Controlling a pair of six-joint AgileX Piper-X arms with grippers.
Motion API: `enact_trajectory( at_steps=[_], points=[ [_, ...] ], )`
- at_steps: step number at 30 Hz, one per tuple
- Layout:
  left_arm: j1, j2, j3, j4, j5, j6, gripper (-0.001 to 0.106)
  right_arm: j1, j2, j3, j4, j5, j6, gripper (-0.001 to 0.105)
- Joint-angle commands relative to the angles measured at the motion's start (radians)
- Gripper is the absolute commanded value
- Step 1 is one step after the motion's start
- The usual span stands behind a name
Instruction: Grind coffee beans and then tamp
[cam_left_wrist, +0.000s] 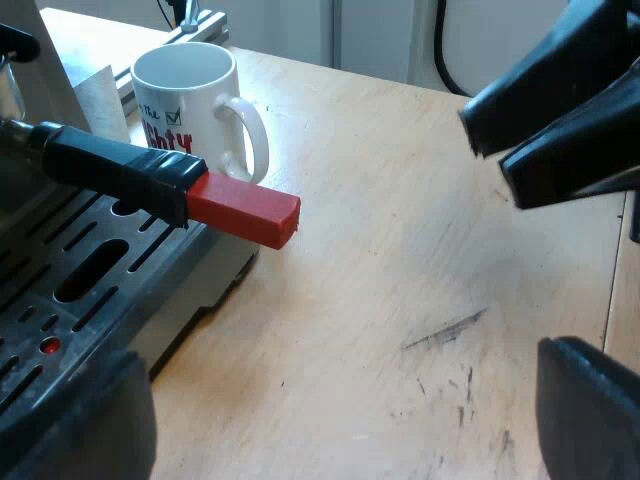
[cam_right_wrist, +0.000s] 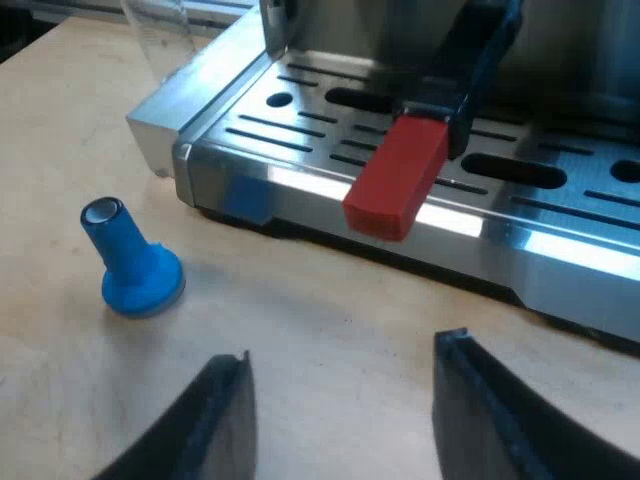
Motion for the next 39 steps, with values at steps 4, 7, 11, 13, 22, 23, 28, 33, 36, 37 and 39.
enact_trajectory(
  at_steps=[4, 7, 11, 13, 22, 23, 28, 33, 36, 37, 39],
  points=[
    [-0.002, 0.0, -0.002, 0.001, 0.015, 0.006, 0.078, 0.001, 0.063, 0.024, -0.095, 0.023, -0.004, 0.028],
    [-0.002, 0.0, -0.002, 0.001, 0.015, 0.006, 0.078, 0.001, 0.134, 0.029, -0.162, 0.068, -0.004, 0.028],
    [-0.002, 0.0, -0.002, 0.001, 0.015, 0.006, 0.078, 0.001, 0.22, 0.029, -0.242, 0.113, -0.004, 0.028],
    [-0.002, 0.0, -0.002, 0.001, 0.015, 0.006, 0.078, -0.003, 0.257, 0.029, -0.277, 0.132, -0.004, 0.028],
    [-0.002, 0.0, -0.002, 0.001, 0.015, 0.006, 0.078, -0.003, 0.395, 0.029, -0.427, 0.223, -0.004, 0.028],
    [-0.002, 0.0, -0.002, 0.001, 0.015, 0.006, 0.078, -0.003, 0.408, 0.029, -0.439, 0.235, -0.004, 0.028],
    [-0.002, 0.0, -0.002, 0.001, 0.015, 0.006, 0.078, -0.017, 0.454, 0.029, -0.501, 0.316, -0.004, 0.028],
    [-0.002, 0.0, -0.002, 0.001, 0.015, 0.006, 0.078, -0.089, 0.478, 0.029, -0.578, 0.274, -0.004, 0.028],
    [-0.002, 0.0, -0.002, 0.001, 0.015, 0.006, 0.078, -0.142, 0.483, 0.029, -0.61, 0.262, -0.004, 0.028],
    [-0.002, 0.0, -0.002, 0.001, 0.015, 0.006, 0.078, -0.144, 0.483, 0.029, -0.61, 0.262, -0.004, 0.028],
    [-0.002, 0.0, -0.002, 0.001, 0.015, 0.006, 0.078, -0.156, 0.483, 0.029, -0.619, 0.213, -0.014, 0.028]
  ],
)
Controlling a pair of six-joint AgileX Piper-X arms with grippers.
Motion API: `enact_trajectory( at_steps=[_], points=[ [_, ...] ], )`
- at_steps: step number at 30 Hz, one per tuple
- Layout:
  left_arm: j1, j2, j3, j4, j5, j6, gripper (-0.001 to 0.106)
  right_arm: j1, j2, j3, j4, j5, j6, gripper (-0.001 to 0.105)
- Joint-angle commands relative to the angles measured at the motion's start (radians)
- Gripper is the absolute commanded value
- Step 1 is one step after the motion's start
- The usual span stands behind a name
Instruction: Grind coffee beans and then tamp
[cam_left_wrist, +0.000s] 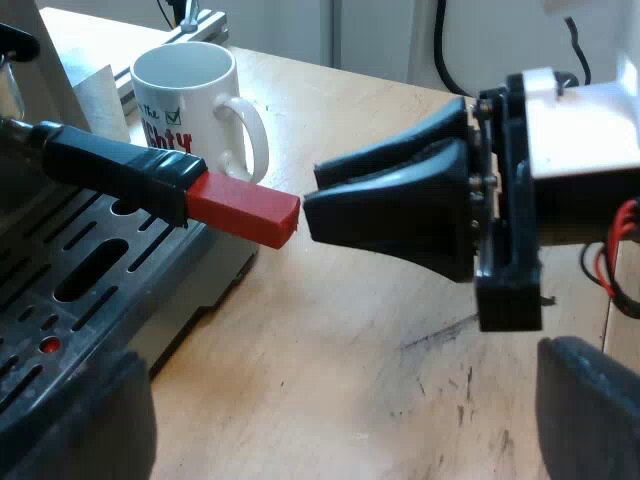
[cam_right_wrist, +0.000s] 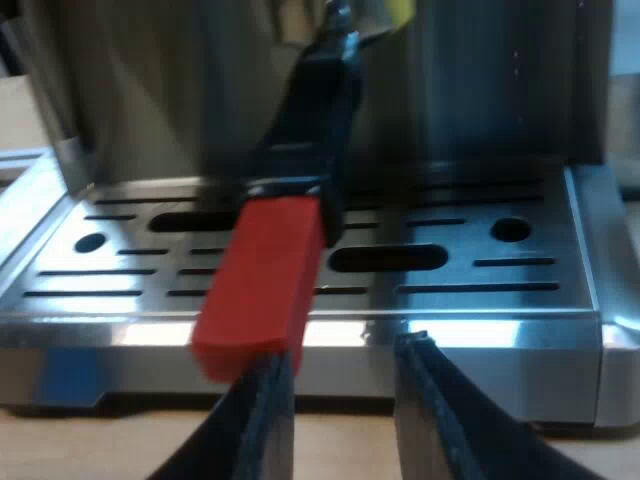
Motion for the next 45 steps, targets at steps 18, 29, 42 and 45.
enact_trajectory(
  at_steps=[18, 29, 42, 45],
  points=[
    [-0.002, 0.0, -0.002, 0.001, 0.015, 0.006, 0.078, -0.046, 0.053, -0.002, -0.13, -0.077, -0.092, 0.028],
    [-0.002, 0.0, -0.002, 0.001, 0.015, 0.006, 0.078, -0.065, 0.053, -0.002, -0.134, -0.048, -0.118, 0.028],
    [-0.002, 0.0, -0.002, 0.001, 0.015, 0.006, 0.078, -0.065, 0.053, -0.002, -0.172, -0.023, -0.124, 0.028],
    [-0.002, 0.0, -0.002, 0.001, 0.015, 0.006, 0.078, -0.061, 0.053, -0.002, -0.162, -0.045, -0.124, 0.028]
  ],
)
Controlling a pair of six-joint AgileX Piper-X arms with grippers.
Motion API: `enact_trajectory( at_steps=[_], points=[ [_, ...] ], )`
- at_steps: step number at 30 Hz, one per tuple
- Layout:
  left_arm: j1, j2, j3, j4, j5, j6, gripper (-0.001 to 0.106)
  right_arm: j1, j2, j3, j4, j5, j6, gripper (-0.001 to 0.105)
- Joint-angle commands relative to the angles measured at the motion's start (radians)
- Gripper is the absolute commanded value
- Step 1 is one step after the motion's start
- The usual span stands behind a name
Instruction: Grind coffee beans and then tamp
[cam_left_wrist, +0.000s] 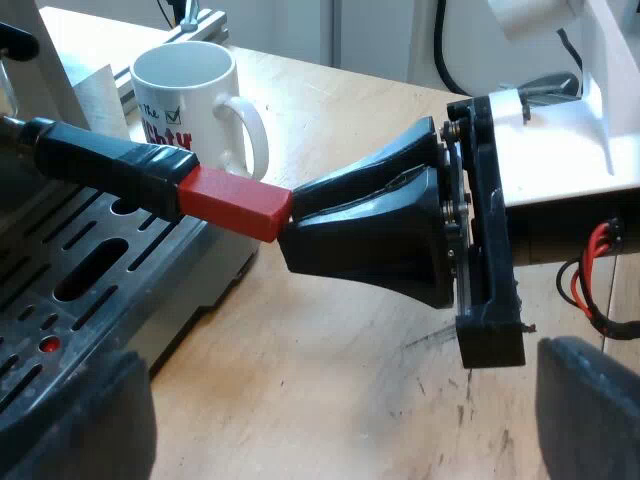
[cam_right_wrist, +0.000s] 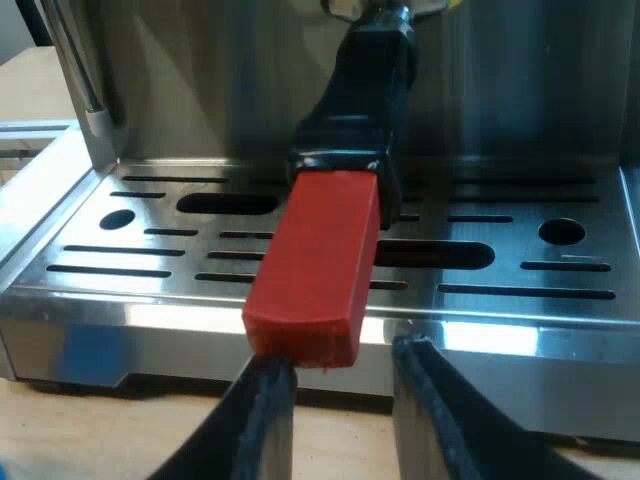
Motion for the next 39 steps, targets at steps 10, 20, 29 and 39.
enact_trajectory(
  at_steps=[10, 20, 29, 39],
  points=[
    [-0.002, 0.0, -0.002, 0.001, 0.015, 0.006, 0.078, 0.049, -0.003, -0.006, 0.005, 0.036, -0.009, 0.028],
    [-0.002, 0.0, -0.002, 0.001, 0.015, 0.006, 0.078, 0.206, -0.009, -0.006, 0.08, 0.147, -0.002, 0.028],
    [-0.002, 0.0, -0.002, 0.001, 0.015, 0.006, 0.078, 0.244, -0.126, -0.006, 0.08, 0.238, -0.033, 0.032],
    [-0.002, 0.0, -0.002, 0.001, 0.015, 0.006, 0.078, 0.241, -0.273, -0.041, 0.186, 0.215, -0.1, 0.062]
  ],
)
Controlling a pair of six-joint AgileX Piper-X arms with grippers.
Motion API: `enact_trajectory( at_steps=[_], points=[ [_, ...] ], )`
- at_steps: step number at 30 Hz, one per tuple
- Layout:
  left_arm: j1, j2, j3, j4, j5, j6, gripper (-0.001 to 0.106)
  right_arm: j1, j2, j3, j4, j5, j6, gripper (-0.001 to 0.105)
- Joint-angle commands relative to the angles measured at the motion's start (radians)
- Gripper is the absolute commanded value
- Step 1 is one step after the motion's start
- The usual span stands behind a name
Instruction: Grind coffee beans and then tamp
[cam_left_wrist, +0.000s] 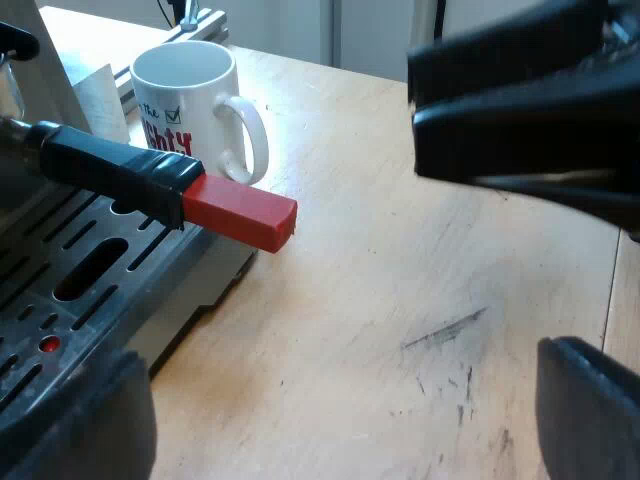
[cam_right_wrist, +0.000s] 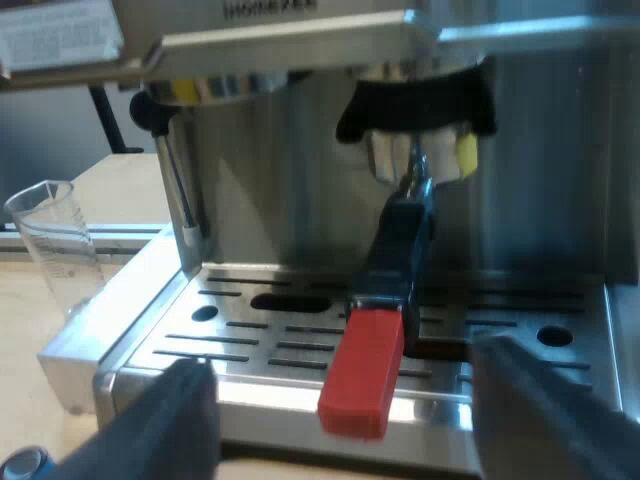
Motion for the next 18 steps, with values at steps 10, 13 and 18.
enact_trajectory(
  at_steps=[10, 13, 18],
  points=[
    [-0.002, 0.0, -0.002, -0.011, 0.015, 0.006, 0.078, -0.123, -0.043, -0.166, 0.34, -0.225, 0.039, 0.073],
    [-0.002, 0.0, -0.002, -0.011, 0.015, 0.006, 0.078, -0.153, -0.041, -0.19, 0.379, -0.256, 0.076, 0.073],
    [-0.002, 0.0, -0.002, -0.011, 0.015, 0.006, 0.078, -0.308, -0.041, -0.355, 0.758, -0.476, 0.259, 0.069]
  ],
)
